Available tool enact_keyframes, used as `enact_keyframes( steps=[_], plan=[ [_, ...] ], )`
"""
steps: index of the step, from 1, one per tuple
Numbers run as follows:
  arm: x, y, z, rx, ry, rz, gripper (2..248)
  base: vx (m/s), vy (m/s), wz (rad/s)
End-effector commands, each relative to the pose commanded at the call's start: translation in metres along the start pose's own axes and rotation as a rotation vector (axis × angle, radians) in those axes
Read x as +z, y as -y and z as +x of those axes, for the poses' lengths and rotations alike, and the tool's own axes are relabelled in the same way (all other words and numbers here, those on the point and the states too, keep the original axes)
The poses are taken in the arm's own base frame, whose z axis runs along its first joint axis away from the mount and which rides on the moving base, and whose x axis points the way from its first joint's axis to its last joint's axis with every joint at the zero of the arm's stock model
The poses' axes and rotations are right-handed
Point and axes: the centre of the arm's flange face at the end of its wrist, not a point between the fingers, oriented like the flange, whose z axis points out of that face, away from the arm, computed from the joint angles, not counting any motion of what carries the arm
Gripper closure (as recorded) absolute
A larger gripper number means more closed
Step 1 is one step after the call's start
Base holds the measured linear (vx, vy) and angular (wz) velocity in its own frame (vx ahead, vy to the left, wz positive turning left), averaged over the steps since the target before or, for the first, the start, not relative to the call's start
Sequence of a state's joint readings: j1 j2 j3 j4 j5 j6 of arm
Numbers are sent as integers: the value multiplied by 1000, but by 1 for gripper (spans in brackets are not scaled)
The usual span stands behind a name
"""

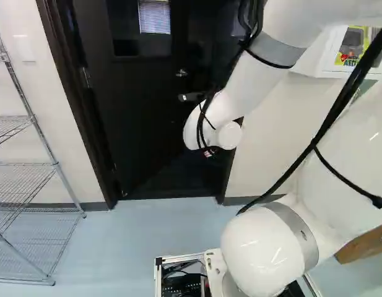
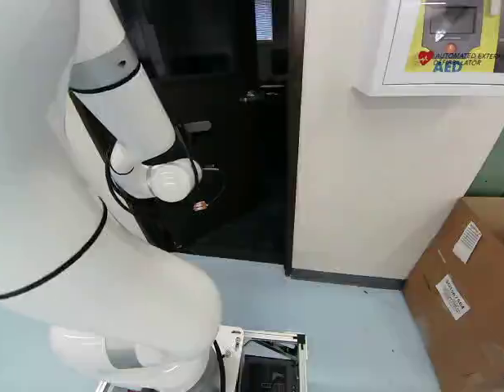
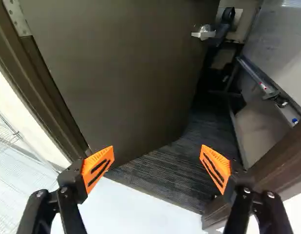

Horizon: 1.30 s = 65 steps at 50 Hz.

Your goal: Open the door and move inside

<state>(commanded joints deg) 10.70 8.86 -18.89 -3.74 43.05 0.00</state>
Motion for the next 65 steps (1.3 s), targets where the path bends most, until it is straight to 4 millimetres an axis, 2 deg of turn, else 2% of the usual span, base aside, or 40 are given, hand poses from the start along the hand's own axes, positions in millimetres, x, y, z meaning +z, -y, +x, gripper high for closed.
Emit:
enact_keyframes(
  steps=[15,65],
  plan=[
    [-12,-11,-6,11,-2,-33,3,0,0,0],
    [-13,-12,-6,12,-2,-35,3,10,9,-1]
  ],
)
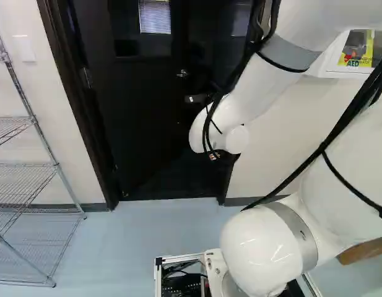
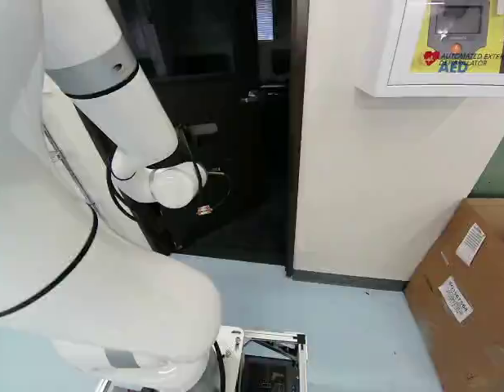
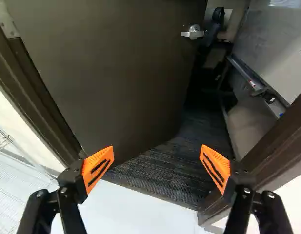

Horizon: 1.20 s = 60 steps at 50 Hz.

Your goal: Open the door and move inside

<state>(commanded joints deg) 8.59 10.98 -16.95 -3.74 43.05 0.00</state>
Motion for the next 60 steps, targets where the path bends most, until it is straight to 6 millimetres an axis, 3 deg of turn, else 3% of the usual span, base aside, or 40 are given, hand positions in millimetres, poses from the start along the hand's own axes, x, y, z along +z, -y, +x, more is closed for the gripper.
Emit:
enact_keyframes(
  steps=[60],
  plan=[
    [0,0,0,0,0,0,3,93,37,-8]
  ],
)
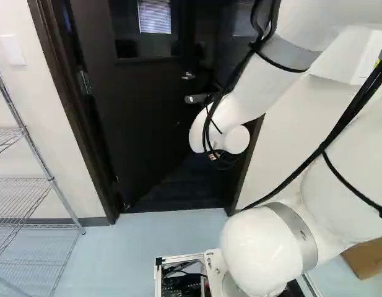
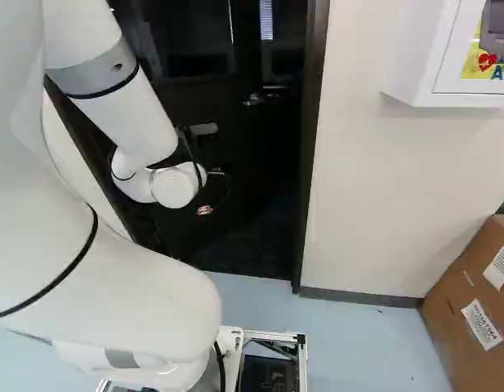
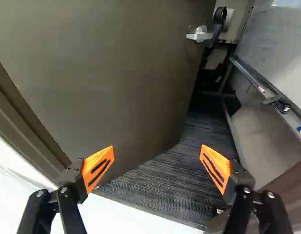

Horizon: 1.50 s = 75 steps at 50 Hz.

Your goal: Open the door and move inside

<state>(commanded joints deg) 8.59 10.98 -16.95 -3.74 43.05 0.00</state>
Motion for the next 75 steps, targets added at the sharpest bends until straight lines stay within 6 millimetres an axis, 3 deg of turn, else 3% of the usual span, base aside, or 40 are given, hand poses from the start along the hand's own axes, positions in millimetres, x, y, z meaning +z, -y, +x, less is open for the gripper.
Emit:
enact_keyframes(
  steps=[23,75],
  plan=[
    [0,0,0,0,0,0,3,211,44,-41],
    [0,0,0,0,0,0,3,110,107,-28]
  ],
)
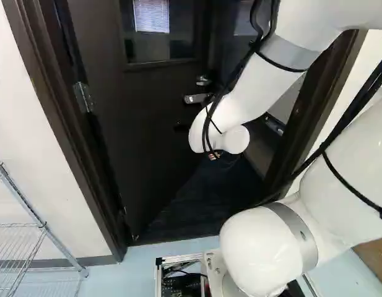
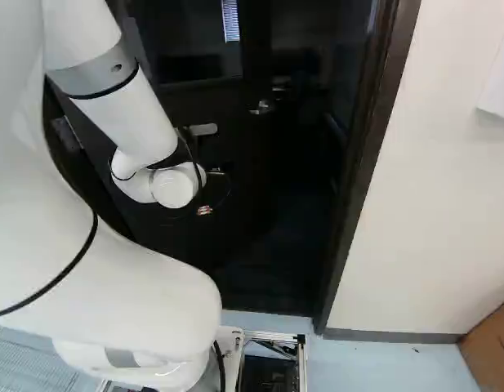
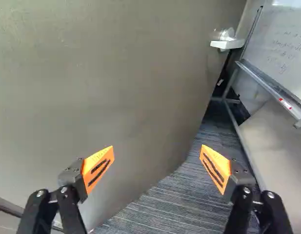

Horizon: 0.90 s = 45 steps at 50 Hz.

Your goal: Open the door and move inside

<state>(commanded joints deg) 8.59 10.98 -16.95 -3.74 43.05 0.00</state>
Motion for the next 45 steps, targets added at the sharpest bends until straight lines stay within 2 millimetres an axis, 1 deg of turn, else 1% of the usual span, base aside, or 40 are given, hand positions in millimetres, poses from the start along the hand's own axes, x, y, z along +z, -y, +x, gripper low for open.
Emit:
enact_keyframes(
  steps=[18,45],
  plan=[
    [0,0,0,0,0,0,3,76,95,-9],
    [0,0,0,0,0,0,3,89,55,-6]
  ],
)
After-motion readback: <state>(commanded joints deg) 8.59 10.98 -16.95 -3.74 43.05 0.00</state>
